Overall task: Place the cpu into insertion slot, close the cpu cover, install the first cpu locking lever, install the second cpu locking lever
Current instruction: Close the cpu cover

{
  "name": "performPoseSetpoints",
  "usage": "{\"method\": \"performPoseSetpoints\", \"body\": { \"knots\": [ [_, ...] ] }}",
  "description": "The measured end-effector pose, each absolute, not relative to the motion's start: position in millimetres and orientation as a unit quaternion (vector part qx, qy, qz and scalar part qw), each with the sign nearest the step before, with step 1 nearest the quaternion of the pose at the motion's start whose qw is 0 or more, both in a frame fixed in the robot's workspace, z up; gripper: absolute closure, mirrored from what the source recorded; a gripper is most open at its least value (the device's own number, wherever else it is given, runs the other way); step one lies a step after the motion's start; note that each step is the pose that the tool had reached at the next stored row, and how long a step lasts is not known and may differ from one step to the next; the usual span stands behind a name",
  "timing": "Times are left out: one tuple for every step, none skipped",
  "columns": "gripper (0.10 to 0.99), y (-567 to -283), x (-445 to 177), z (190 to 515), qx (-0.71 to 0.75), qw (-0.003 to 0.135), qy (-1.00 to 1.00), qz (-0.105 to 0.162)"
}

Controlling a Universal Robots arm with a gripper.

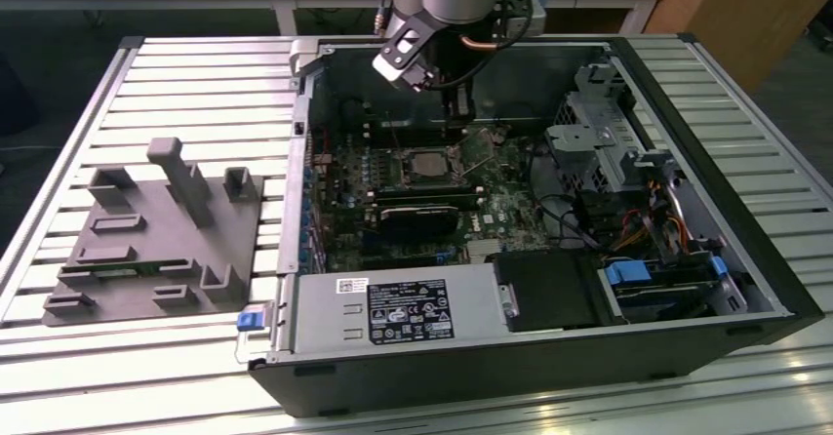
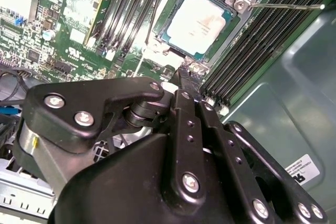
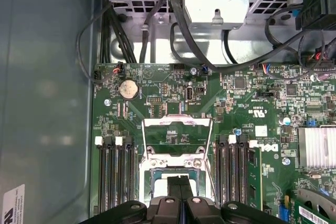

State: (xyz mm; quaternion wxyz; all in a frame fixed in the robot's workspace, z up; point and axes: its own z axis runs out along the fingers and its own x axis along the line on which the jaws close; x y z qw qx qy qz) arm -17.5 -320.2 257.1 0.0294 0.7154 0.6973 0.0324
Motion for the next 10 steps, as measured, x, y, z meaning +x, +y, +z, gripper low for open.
{"method": "performPoseSetpoints", "body": {
  "knots": [
    [0.980, -320.2, -17.0, 257.1, 0.715, 0.029, 0.697, 0.032],
    [0.980, -320.2, -16.6, 257.1, 0.715, 0.029, 0.697, 0.032],
    [0.980, -320.2, -16.2, 257.1, 0.715, 0.029, 0.697, 0.032],
    [0.980, -320.2, -15.7, 257.1, 0.715, 0.029, 0.697, 0.032],
    [0.980, -320.2, -15.3, 257.1, 0.715, 0.029, 0.697, 0.032],
    [0.980, -320.2, -14.9, 257.1, 0.715, 0.029, 0.697, 0.032],
    [0.980, -320.2, -14.5, 257.1, 0.715, 0.029, 0.697, 0.032],
    [0.980, -320.2, -14.1, 257.1, 0.715, 0.029, 0.697, 0.032],
    [0.980, -320.2, -13.7, 257.1, 0.715, 0.029, 0.697, 0.032],
    [0.980, -320.2, -13.3, 257.1, 0.715, 0.029, 0.697, 0.032]
  ]
}}
